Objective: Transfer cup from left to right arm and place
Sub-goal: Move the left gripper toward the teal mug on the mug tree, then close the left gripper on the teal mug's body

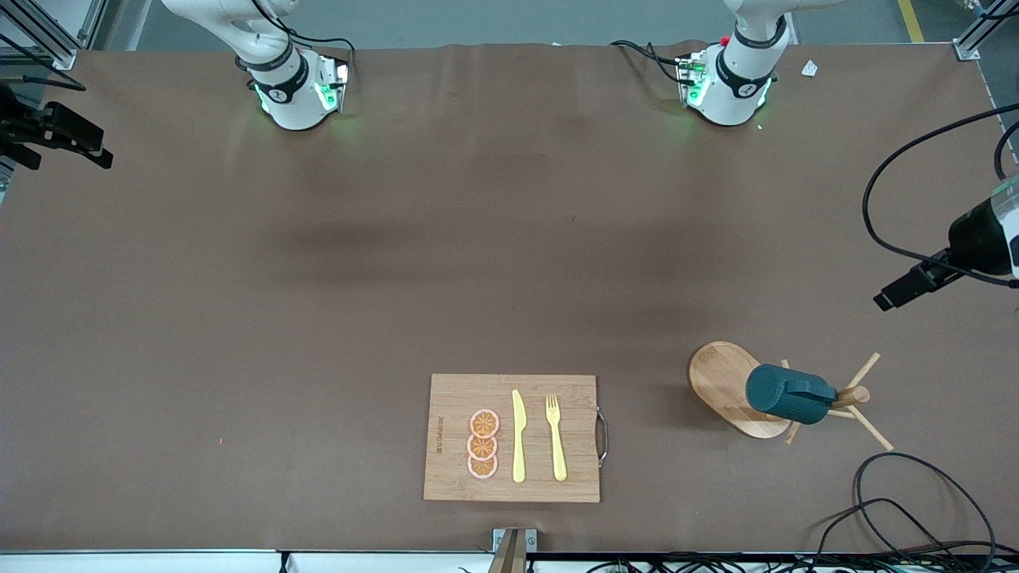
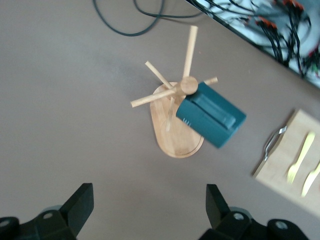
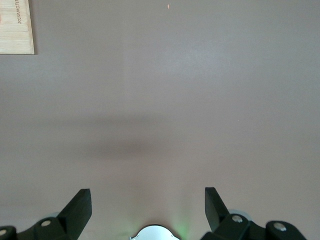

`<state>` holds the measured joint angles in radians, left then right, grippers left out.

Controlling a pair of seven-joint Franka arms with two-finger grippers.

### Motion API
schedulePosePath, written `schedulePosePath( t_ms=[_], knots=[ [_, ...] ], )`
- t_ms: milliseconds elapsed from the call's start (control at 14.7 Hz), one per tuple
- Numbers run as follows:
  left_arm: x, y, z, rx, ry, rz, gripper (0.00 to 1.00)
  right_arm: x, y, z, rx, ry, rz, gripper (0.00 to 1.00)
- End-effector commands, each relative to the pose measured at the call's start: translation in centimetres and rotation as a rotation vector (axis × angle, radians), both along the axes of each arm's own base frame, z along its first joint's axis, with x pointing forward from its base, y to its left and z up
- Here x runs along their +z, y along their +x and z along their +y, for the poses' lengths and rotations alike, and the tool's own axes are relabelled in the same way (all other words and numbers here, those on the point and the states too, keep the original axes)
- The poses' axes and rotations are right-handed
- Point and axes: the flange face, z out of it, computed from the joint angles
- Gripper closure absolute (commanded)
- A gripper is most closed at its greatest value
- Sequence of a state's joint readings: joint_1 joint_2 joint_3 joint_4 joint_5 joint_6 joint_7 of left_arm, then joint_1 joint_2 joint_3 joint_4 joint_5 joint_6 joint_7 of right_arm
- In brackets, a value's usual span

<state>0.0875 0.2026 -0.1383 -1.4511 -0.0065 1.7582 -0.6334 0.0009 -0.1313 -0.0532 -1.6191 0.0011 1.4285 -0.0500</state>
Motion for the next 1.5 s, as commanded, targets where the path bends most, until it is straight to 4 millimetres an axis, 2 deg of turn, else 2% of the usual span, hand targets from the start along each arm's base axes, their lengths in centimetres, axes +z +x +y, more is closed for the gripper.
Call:
schedulePosePath(
  t_ms=[0, 205, 478, 614, 887, 1092, 1433],
  knots=[
    [0.0, 1.0, -0.6, 0.217, -0.072, -0.010, 0.07, 0.3, -0.6, -0.2, -0.001, 0.010, -0.005, 0.00],
    [-0.6, 1.3, -1.6, 0.391, -0.160, 0.019, 0.08, 0.3, -0.6, -0.2, -0.001, 0.011, -0.003, 0.00],
    [-2.3, 2.2, -1.2, 0.575, -0.177, 0.056, 0.10, 0.3, -0.6, -0.3, -0.001, 0.011, -0.005, 0.00],
    [-2.6, 3.0, -1.2, 0.646, -0.189, 0.062, 0.10, 0.3, -0.6, -0.3, -0.002, 0.009, -0.005, 0.00],
    [-6.5, 4.7, -1.3, 0.820, -0.189, 0.131, 0.10, 0.3, -0.6, -0.2, 0.001, 0.009, -0.005, 0.00],
    [-8.2, 5.5, -0.6, 0.880, -0.193, 0.157, 0.10, 0.3, -0.6, -0.3, 0.000, 0.009, -0.006, 0.00],
    [-8.2, 7.1, -0.3, 0.884, -0.219, 0.115, 0.16, 0.3, -0.6, -0.2, 0.001, 0.009, -0.006, 0.00]
  ],
)
